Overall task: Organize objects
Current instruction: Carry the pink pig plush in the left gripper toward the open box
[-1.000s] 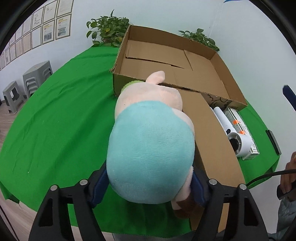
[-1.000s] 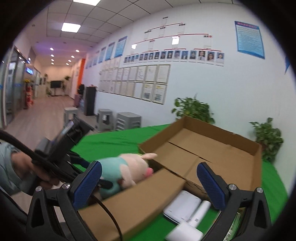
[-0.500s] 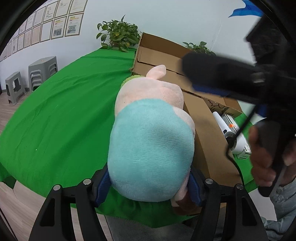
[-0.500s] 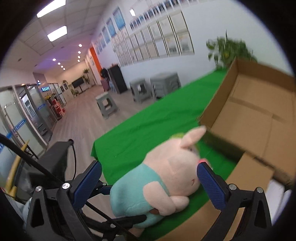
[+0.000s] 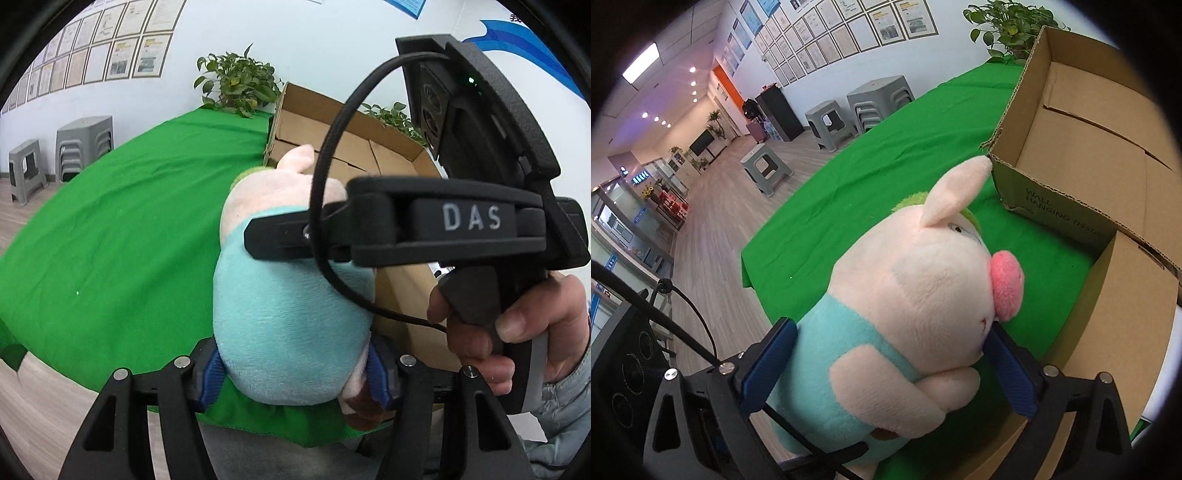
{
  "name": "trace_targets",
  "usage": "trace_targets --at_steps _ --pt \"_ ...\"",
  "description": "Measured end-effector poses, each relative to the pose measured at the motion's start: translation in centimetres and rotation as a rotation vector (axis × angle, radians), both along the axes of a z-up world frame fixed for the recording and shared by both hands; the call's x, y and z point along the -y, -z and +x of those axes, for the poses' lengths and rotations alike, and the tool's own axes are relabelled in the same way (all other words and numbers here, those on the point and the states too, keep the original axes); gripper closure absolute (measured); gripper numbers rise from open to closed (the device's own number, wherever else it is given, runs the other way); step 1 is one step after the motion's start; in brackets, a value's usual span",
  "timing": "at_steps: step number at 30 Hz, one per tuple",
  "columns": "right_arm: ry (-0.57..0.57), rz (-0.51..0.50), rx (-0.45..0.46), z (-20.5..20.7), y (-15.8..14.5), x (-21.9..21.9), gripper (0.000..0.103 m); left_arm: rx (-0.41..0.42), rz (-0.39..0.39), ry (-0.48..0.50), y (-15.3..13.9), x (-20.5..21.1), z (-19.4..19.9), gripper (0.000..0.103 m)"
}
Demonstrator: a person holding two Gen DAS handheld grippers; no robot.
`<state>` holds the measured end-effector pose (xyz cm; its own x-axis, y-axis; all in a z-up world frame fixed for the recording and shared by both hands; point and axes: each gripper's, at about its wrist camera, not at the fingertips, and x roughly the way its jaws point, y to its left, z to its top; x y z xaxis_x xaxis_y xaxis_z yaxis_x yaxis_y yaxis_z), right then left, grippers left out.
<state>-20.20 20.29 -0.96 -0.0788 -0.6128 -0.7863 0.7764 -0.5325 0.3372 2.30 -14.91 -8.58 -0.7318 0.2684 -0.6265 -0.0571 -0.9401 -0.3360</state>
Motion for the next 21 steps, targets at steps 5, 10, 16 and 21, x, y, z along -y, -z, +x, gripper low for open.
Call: trace_targets --at_steps 5,10,16,21 --pt "0.028 -0.063 0.034 -1.1 0.0 -0.7 0.014 -0.049 -0.053 0.001 -1.7 -0.9 0.0 0.044" --pt "0.058 -0.173 -0.027 -2.0 -2.9 -2.2 0.019 -0.158 -0.132 0.017 -5.2 -2.3 -0.7 0.044" --pt "0.085 -0.235 -0.199 -3.4 -7.5 -3.1 0.030 -0.251 -0.211 0.047 -9.5 -4.1 -3.9 0.044" --pt "0.128 -0.281 -0.308 -4.5 -10.3 -4.2 0.032 -0.338 -0.240 0.074 -12.6 -5.5 -7.5 0.044"
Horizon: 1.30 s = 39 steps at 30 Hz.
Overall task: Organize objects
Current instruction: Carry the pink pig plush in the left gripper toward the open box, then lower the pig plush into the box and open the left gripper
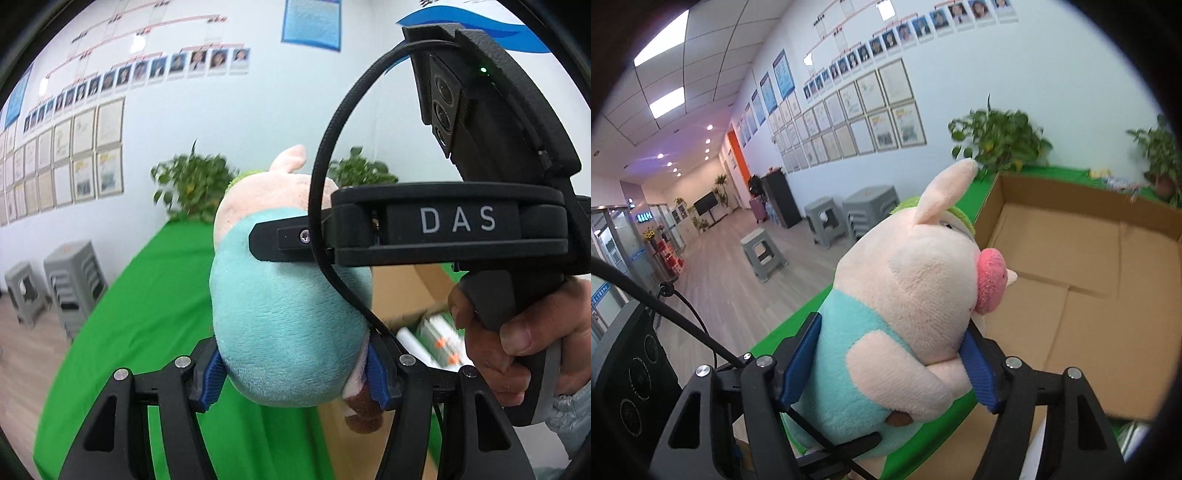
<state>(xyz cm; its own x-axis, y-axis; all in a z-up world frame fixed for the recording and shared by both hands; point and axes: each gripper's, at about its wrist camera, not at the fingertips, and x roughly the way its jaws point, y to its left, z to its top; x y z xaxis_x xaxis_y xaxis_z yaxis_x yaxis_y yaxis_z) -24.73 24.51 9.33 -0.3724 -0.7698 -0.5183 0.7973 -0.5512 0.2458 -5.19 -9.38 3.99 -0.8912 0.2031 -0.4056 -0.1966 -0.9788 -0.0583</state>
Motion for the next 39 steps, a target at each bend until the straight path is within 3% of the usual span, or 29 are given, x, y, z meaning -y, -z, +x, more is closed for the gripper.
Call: trace_targets --at_steps 5,9,13,17,22,28,35,39 --pt "0.024 -0.024 -0.085 -1.3 -2.3 -0.5 0.034 -0.070 -0.029 0.022 -2.9 -1.0 -3.2 0.044" --pt "0.025 -0.029 -0.125 -3.0 -3.2 -0.1 0.034 -0.077 -0.042 0.017 -5.1 -2.8 -7.6 0.044" --pt "0.020 -0.024 -0.100 -4.9 -2.2 0.3 0.035 -0.031 -0.052 0.017 -6.5 -5.2 -15.6 0.044" --pt "0.011 0.007 -0.078 -6.4 -0.8 1.1 0.035 0.024 -0.030 0.014 -4.2 -5.2 -21.3 0.044" --pt "-0.009 0.022 -0.026 -8.9 1.6 2.1 0.035 0.098 -0.026 -0.002 -0.9 -6.1 -25.2 0.044" --pt "-0.021 0.065 0.008 -11.0 4.2 3.2 0.037 0.196 0.006 -0.014 5.1 -6.1 -27.9 0.044" --pt "-0.045 0.103 0.072 -13.7 6.5 4.2 0.038 0.315 0.051 -0.034 10.9 -1.9 -32.7 0.044" --pt "-0.067 0.109 0.110 -14.4 7.9 4.5 0.038 0.370 0.049 -0.046 12.4 0.6 -34.7 0.038"
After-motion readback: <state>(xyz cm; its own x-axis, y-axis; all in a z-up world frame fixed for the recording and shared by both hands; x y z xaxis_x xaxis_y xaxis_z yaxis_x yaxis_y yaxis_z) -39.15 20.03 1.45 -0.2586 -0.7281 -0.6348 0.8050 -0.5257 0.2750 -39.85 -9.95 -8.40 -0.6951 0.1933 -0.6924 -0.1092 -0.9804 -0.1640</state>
